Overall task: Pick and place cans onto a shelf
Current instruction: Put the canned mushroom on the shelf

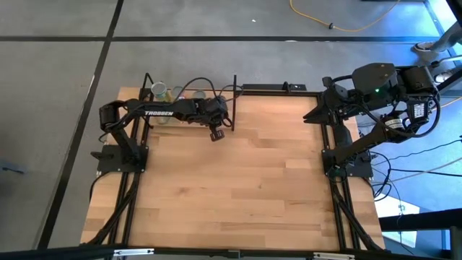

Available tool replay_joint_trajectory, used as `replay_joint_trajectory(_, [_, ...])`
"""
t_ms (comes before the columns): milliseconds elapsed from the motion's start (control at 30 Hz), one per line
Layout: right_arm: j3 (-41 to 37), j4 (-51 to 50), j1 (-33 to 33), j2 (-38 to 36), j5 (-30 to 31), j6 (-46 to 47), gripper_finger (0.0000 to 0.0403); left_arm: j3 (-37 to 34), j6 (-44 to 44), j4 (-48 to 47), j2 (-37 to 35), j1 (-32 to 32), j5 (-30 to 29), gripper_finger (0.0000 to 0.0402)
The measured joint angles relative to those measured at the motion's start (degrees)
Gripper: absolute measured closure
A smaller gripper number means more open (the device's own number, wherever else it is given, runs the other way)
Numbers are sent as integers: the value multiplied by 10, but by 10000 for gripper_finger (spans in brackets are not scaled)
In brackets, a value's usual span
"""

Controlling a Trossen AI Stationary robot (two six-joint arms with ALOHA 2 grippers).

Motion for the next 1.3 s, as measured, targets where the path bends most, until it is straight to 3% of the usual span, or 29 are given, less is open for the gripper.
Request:
replay_joint_trajectory(333, [0, 0, 0, 0, 0, 0, 353, 0, 13, 37, 41, 4, 13, 401])
replay_joint_trajectory(767, [0, 0, 0, 0, 0, 0, 353, 0, 25, 32, 41, 31, 15, 401])
replay_joint_trajectory(1133, [0, 0, 0, 0, 0, 0, 353, 0, 25, 33, 41, 29, 16, 373])
replay_joint_trajectory(1300, [0, 0, 0, 0, 0, 0, 353, 0, 24, 33, 40, 28, 50, 371])
